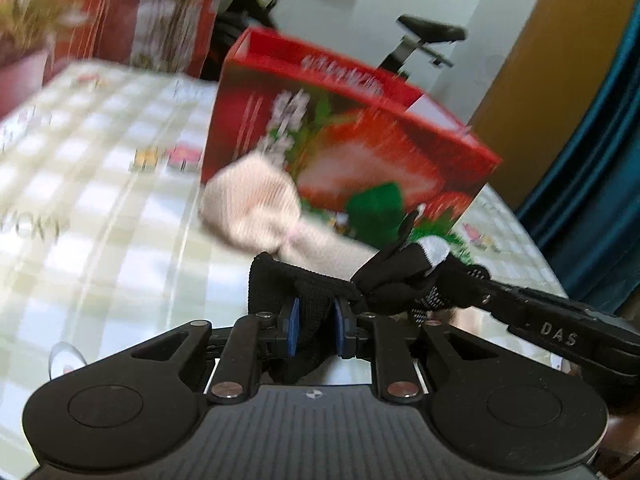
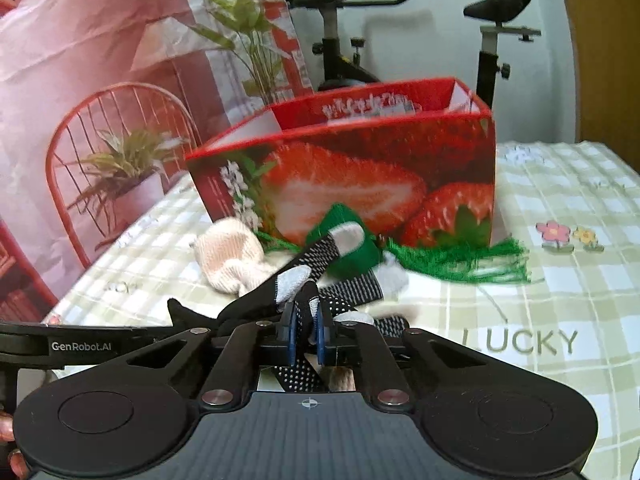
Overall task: Organize soft objects
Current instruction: 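Lift the black glove with both tools and carry it over the red box, then lower the black glove into the red box and open both tools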
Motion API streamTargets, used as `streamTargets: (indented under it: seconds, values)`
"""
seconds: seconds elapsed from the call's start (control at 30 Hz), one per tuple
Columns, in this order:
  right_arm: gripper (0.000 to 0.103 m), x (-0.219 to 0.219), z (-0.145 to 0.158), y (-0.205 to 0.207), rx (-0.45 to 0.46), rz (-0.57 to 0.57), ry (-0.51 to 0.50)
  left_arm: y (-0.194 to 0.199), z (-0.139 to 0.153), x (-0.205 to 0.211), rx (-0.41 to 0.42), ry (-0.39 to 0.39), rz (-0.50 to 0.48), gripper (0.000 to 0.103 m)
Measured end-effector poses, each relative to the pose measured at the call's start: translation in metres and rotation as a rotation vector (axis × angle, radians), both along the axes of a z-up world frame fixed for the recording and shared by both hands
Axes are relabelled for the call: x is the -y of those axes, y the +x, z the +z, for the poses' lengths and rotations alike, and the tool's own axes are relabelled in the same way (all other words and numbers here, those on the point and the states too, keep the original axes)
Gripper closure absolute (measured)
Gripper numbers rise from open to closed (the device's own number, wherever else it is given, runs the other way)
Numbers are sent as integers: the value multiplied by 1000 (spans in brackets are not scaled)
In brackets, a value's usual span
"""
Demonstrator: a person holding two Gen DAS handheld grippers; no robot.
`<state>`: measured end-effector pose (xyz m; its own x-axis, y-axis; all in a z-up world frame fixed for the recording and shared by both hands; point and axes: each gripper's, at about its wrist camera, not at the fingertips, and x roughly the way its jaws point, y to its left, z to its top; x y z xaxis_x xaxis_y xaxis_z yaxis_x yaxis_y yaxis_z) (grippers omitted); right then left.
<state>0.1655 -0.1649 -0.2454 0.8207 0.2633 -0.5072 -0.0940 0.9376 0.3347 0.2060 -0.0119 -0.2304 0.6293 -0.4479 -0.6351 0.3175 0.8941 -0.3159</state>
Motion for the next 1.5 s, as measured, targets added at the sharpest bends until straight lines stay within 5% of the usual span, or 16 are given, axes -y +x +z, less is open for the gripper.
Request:
streamTargets:
  seconds: [0.57,0.93,1.17,1.5]
  values:
    - [94,27,60,8,162,-92,47,30,90,14,189,-89,-88,84]
    - [94,48,124,73,216,-92,-21,86,136,34,269,-49,-126,84]
    - [94,48,133,133,200,-89,-87,128,141,44,271,16,-92,84]
    - [94,41,83,182,21,-79,-42,164,96,46,126,133,-71,84]
